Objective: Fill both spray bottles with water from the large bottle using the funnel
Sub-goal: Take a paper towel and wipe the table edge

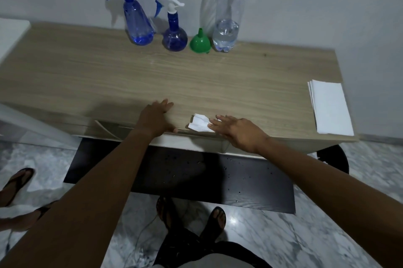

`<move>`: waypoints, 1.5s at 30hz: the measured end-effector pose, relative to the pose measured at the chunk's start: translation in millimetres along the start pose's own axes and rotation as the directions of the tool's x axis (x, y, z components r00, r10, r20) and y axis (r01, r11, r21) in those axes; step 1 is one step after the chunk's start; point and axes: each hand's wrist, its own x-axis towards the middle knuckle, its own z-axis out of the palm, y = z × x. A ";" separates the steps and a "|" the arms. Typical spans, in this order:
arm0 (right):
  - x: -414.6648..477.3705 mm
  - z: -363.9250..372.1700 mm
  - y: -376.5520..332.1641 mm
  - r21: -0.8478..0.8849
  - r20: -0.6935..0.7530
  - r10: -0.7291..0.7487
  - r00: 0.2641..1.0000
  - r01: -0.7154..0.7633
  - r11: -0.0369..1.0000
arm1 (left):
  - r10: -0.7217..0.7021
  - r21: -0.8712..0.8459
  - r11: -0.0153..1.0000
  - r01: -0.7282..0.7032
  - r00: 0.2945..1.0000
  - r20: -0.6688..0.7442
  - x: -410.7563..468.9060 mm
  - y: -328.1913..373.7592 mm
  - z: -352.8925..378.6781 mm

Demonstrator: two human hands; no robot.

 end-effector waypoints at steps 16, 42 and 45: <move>98.5 -15.1 -44.2 0.658 -0.446 0.751 0.486 -0.391 0.644 | 0.012 -0.135 0.991 -0.023 0.996 -0.086 -13.2 -47.8 -7.4; 259.8 27.6 -140.8 -0.018 -0.137 0.206 0.969 -0.211 0.977 | -0.007 -0.253 0.964 -0.086 0.938 -0.348 -0.7 -189.3 -36.9; 223.0 31.8 -132.7 -0.069 -0.081 0.085 0.993 -0.091 0.993 | 0.012 -0.267 0.954 -0.133 0.912 -0.411 -3.3 -191.0 -27.7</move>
